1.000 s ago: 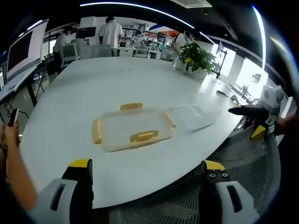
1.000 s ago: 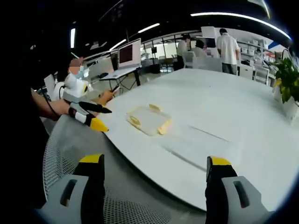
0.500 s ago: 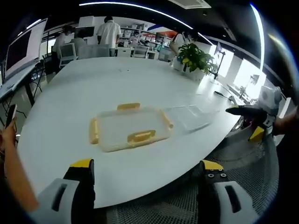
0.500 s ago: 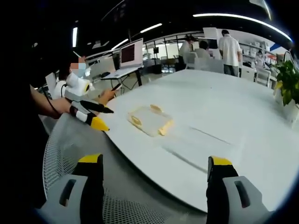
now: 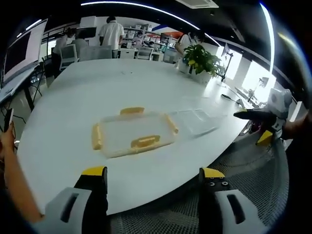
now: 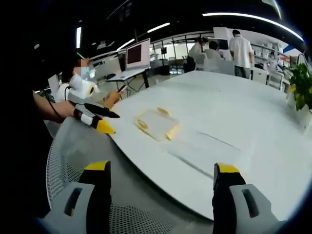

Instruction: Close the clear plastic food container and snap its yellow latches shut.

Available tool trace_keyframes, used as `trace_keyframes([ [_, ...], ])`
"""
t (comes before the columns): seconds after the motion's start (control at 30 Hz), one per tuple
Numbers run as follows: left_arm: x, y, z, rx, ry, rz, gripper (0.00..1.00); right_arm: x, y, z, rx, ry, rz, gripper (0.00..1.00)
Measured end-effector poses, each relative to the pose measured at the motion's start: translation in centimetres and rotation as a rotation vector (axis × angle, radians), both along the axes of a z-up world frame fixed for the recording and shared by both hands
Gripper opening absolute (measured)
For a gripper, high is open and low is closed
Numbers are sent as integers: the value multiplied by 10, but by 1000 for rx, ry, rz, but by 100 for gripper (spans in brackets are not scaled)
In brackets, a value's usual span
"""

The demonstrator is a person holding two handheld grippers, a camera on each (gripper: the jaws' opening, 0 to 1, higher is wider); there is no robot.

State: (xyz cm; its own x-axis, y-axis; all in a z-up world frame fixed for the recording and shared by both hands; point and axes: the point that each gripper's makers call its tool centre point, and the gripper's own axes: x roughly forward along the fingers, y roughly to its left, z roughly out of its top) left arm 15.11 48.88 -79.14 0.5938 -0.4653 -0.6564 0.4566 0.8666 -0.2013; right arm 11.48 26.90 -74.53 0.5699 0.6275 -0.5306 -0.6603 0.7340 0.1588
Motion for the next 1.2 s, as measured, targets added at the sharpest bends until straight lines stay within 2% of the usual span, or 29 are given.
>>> trace_keyframes([
  [0.1,4,3,1,3,-9,2,72,5,-2,6,18,-5,-22,81],
  [0.2,10,11,-1,-5,8,38,73,9,-7,10,31,1,-37,82],
  [0.27,13,8,2,-12,4,22,72,12,-7,11,30,-1,-26,83],
  [0.43,17,-2,18,-14,-62,-45,73,24,-6,21,41,-20,-19,79],
  [0.53,17,-5,23,-31,-54,-51,74,33,-3,33,86,-34,-22,81],
  [0.63,17,-10,30,-63,-62,-50,77,40,0,36,87,-45,-18,80],
  [0.8,18,-13,36,-48,-77,-95,77,45,16,44,109,-65,22,79],
  [0.9,23,-12,40,-108,-47,-48,77,49,27,46,95,-76,61,78],
  [1.2,34,-4,41,-96,-45,-65,73,64,40,50,70,-77,101,76],
])
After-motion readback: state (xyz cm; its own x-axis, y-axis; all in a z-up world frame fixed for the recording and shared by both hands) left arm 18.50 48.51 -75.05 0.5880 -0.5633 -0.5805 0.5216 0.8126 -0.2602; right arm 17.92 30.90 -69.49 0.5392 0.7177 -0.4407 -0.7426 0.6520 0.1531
